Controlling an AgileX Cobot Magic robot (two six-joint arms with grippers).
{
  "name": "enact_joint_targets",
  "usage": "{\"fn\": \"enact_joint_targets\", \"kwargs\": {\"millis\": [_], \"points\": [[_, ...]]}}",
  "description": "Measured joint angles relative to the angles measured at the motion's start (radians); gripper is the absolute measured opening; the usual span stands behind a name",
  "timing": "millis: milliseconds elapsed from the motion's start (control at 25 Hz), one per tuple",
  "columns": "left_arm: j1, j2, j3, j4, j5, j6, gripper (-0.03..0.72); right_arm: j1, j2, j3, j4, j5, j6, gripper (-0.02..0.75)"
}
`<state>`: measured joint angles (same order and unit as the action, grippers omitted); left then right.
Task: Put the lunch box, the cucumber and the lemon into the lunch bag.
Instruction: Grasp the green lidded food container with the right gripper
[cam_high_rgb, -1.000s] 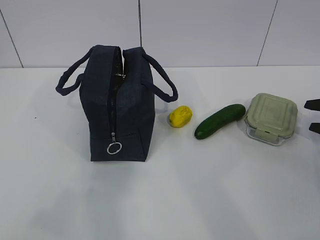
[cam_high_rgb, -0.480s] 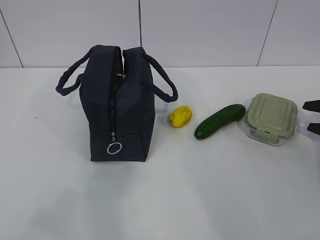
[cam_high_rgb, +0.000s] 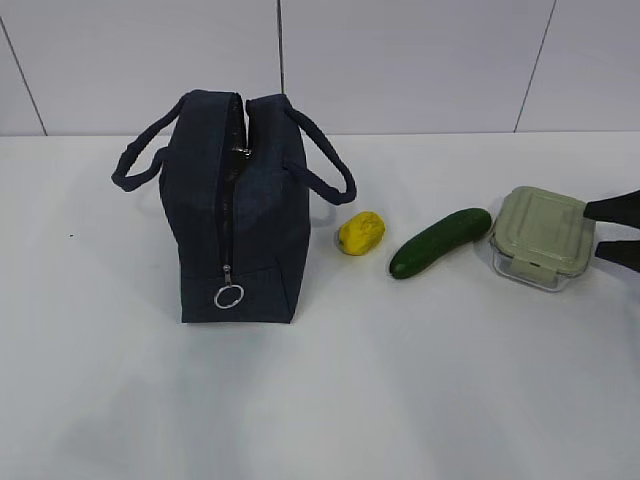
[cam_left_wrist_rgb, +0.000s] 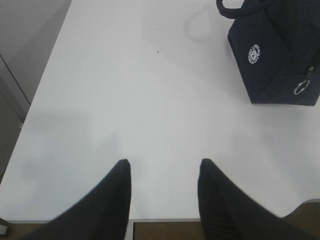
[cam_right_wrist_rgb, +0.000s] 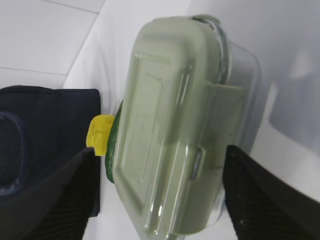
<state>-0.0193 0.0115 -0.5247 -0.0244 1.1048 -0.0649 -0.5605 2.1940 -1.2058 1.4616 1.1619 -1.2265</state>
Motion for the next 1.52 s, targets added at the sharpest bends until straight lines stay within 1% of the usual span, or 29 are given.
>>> {"fn": "enact_joint_targets", "kwargs": {"millis": [360, 920, 1200, 1520], "points": [[0.0, 0.0, 0.0, 0.0, 0.0, 0.0, 0.317, 0.0, 0.046, 0.0, -0.004, 0.0, 0.0, 0.58], [-0.002, 0.0, 0.0, 0.0, 0.0, 0.0, 0.317, 0.0, 0.066, 0.0, 0.049, 0.0, 0.002, 0.58], [-0.002, 0.0, 0.0, 0.0, 0.0, 0.0, 0.317, 0.0, 0.077, 0.0, 0.057, 0.0, 0.002, 0.581], [-0.002, 0.0, 0.0, 0.0, 0.0, 0.0, 0.317, 0.002, 0.079, 0.0, 0.064, 0.0, 0.002, 0.622]]}}
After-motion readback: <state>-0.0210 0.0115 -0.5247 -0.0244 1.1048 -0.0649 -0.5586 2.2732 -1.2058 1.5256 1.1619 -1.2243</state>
